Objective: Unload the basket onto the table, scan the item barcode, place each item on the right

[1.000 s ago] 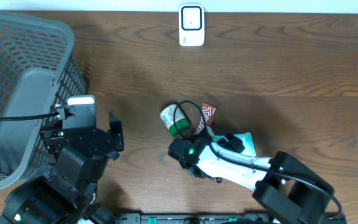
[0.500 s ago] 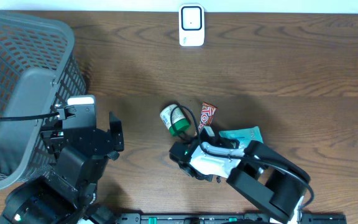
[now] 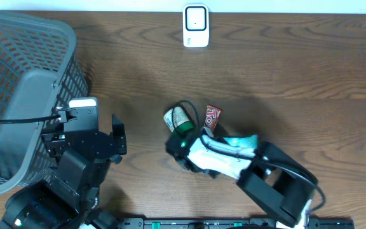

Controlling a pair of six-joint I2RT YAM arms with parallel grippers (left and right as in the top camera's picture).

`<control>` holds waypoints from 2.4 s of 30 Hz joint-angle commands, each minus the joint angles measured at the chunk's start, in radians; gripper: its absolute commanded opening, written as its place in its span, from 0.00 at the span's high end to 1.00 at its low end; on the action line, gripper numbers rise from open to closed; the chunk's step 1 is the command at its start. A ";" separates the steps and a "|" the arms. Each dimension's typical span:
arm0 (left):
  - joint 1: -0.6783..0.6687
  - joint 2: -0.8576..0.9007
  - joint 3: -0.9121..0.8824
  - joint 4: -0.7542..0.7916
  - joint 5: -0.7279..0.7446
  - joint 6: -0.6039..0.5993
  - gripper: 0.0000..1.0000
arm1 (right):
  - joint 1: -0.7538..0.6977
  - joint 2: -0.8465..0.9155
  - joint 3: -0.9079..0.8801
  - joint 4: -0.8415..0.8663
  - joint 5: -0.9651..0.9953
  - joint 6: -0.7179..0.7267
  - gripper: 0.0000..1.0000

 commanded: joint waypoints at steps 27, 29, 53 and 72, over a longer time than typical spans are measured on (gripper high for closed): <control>0.003 -0.003 0.006 -0.003 -0.013 -0.004 0.02 | -0.725 -0.266 -0.105 0.489 -2.118 -0.743 0.99; 0.003 -0.003 0.006 -0.003 -0.013 -0.005 0.02 | -0.737 -0.235 -0.114 0.535 -2.118 -0.754 0.99; 0.003 -0.003 0.006 -0.003 -0.013 -0.004 0.02 | -0.793 -0.153 -0.113 0.864 -2.119 -0.407 0.99; 0.003 -0.003 0.006 -0.003 -0.013 -0.004 0.02 | -0.935 -0.153 -0.113 0.924 -2.118 -0.203 0.99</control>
